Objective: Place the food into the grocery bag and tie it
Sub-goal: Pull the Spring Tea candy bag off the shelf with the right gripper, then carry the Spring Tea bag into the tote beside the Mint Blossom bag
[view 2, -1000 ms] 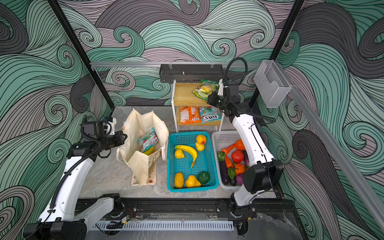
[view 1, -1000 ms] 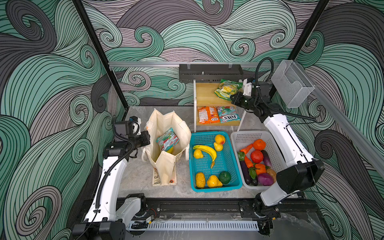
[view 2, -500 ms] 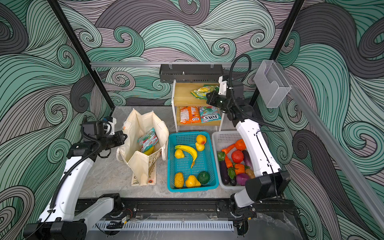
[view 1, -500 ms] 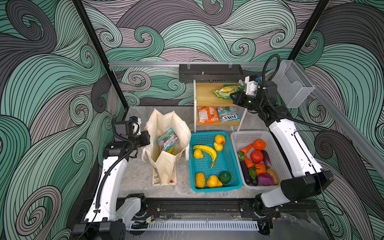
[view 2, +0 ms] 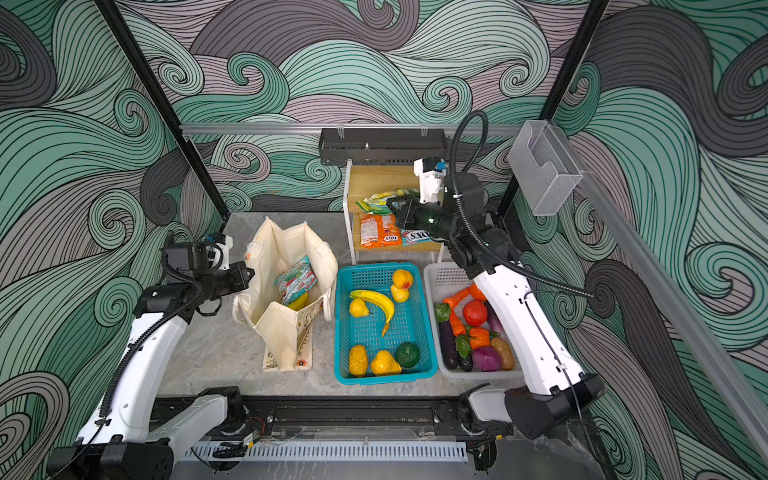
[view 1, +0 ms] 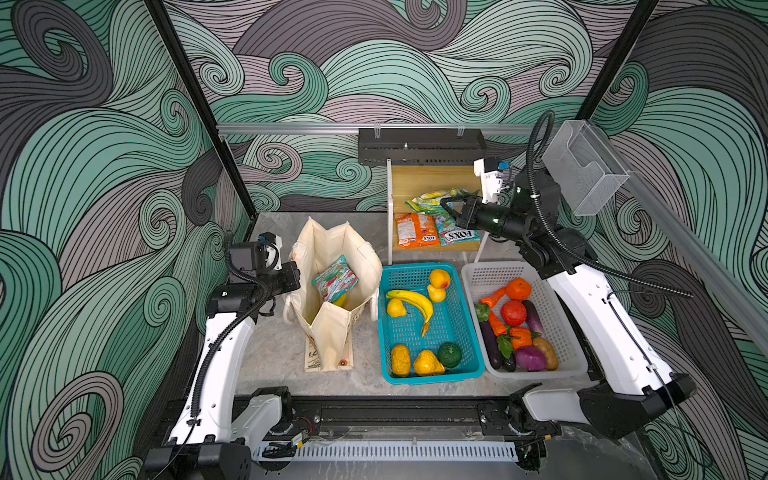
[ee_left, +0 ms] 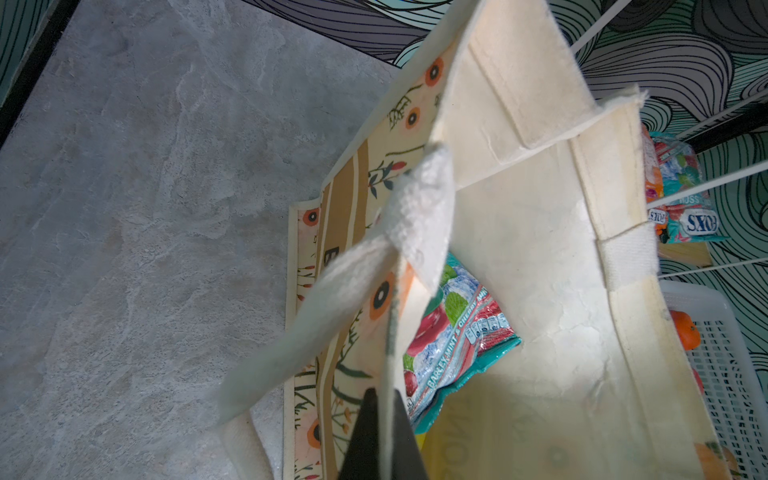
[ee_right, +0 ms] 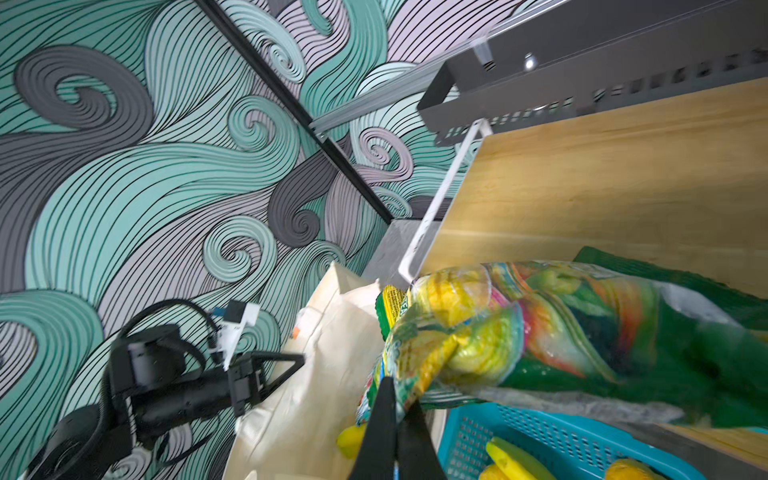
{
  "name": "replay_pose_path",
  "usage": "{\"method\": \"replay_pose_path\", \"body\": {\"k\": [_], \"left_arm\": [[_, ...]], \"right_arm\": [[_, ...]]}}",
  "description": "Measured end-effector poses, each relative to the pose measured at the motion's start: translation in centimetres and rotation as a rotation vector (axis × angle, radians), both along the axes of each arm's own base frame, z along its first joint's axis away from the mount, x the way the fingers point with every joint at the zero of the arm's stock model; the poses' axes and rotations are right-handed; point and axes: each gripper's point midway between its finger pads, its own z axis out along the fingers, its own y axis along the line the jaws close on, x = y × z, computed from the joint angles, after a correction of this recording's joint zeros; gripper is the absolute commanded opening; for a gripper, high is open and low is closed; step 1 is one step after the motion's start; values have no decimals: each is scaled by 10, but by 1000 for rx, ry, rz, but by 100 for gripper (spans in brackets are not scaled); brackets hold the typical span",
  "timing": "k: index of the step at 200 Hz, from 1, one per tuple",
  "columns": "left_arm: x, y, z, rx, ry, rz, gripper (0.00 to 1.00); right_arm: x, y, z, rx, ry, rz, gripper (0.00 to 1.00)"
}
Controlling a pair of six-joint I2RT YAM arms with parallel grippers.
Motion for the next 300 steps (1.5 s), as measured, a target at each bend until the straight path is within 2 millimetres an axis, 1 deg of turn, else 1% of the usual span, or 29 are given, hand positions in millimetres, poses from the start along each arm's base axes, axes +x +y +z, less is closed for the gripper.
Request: {"method": "replay_pose_path", "body": {"k": [19,50,68,90,107,123,162,180,192,208,224,265,300], "left_arm": [[0,0,0,0,0,0,0],[0,0,0,0,0,0,0],[0,0,0,0,0,0,0],[0,0,0,0,0,0,0],[0,0,0,0,0,0,0],[0,0,0,0,0,0,0],[0,0,0,0,0,0,0],[0,0,0,-1,2,0,0],[0,0,0,0,2,0,0],[0,0,0,0,1,0,0],[-1,0,0,0,0,0,0],[-1,0,1,0,-4,-1,0],[-1,0,1,0,-3,-1,0]], "right_arm": [[-20,22,-1,-1,1,72,0],[-59,53,-8,-19,13,189,0],[-80,71,-16,-35,23,252,0],[-101,92,-28,-59,40,322,0],[-110,110,-38,-76,57,365,0],[-114,131,-57,-107,91,404,0],[-117,190,-104,-189,180,494,0],[-117,213,-119,-204,210,529,0],[-117,224,-126,-205,228,552,0],[-116,231,-139,-211,262,567,0],[-117,235,-150,-217,290,576,0],[-120,233,-183,-247,354,578,0],[-116,236,-212,-299,391,570,0]]}}
